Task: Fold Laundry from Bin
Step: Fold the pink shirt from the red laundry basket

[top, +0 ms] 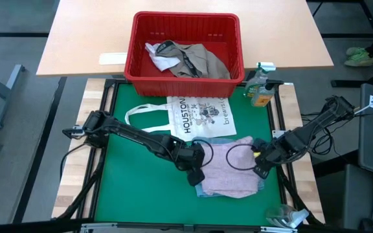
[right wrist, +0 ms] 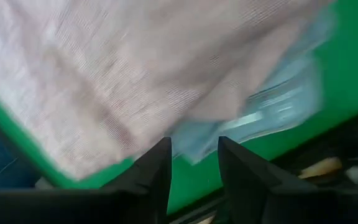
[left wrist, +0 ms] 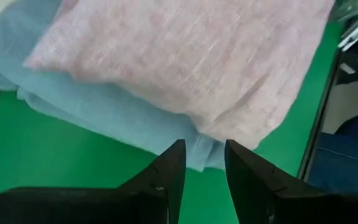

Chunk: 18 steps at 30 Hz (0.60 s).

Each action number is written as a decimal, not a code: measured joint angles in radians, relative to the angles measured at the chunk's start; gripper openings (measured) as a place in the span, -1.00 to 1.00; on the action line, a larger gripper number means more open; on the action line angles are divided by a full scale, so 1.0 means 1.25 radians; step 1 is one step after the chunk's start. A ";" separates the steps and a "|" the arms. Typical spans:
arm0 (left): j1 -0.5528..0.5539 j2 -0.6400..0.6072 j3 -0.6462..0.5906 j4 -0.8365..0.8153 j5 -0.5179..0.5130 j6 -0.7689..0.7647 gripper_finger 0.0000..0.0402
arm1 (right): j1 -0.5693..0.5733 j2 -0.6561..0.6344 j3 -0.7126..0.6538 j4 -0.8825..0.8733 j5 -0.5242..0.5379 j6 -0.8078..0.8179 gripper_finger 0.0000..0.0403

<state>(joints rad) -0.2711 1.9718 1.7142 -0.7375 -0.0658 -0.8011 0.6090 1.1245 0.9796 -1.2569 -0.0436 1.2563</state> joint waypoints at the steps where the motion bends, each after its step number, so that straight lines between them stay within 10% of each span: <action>1: 0.000 -0.003 0.000 0.003 -0.007 0.002 -0.47 | 0.000 0.000 0.017 -0.029 0.029 0.000 -0.35; 7: -0.008 -0.003 0.000 0.029 -0.102 0.000 -0.47 | 0.000 0.000 0.071 0.029 0.221 -0.084 -0.35; 18: -0.009 0.072 0.000 0.136 -0.180 0.108 -0.47 | -0.021 0.022 -0.051 0.133 0.321 -0.177 -0.35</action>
<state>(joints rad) -0.2829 2.0617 1.7142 -0.5670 -0.2913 -0.6666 0.5831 1.1519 0.9164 -1.0905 0.3580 1.0352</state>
